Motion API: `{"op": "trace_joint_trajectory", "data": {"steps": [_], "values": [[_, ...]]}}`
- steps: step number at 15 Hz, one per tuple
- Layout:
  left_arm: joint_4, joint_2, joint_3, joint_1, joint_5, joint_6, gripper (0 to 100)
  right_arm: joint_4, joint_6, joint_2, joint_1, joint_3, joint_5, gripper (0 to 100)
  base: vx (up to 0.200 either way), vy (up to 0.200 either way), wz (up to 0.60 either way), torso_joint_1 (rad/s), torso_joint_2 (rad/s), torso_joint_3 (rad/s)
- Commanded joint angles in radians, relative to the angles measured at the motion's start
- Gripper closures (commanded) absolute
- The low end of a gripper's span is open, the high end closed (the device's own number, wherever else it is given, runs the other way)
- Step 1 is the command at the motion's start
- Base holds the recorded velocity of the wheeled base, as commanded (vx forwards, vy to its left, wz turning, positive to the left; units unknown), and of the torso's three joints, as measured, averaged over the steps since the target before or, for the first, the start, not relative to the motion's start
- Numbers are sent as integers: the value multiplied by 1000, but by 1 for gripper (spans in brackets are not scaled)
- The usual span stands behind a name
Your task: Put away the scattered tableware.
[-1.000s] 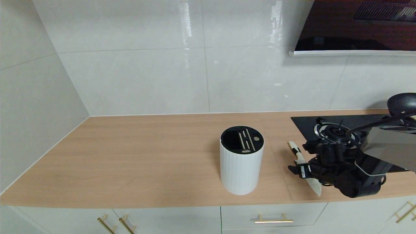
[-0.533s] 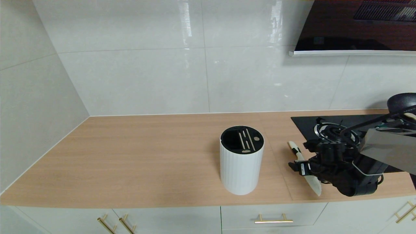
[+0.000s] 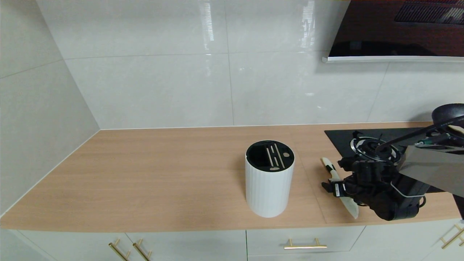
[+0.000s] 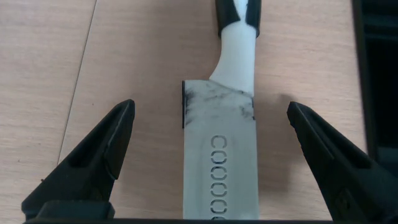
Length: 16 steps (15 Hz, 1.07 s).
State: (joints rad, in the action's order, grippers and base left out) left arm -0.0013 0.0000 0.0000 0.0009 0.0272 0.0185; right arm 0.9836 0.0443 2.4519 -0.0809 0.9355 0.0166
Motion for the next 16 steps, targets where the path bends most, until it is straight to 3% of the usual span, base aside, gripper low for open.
{"op": "trace_joint_trajectory", "data": {"steps": [1,3,4,13,16], "values": [[-2,2,0,1,0,0,0,1,3,-1,0,-3,0,0,0,0,0,0,0,0],[0,2,0,1,0,0,0,1,6,4,0,-3,2,0,0,0,0,0,0,0],[0,0,0,1,0,0,0,1,6,7,0,-3,2,100,0,0,0,0,0,0],[0,2,0,1,0,-2,0,1,13,25,-2,-1,5,100,0,0,0,0,0,0],[0,2,0,1,2,-19,0,29,13,-21,1,-11,23,100,0,0,0,0,0,0]]}}
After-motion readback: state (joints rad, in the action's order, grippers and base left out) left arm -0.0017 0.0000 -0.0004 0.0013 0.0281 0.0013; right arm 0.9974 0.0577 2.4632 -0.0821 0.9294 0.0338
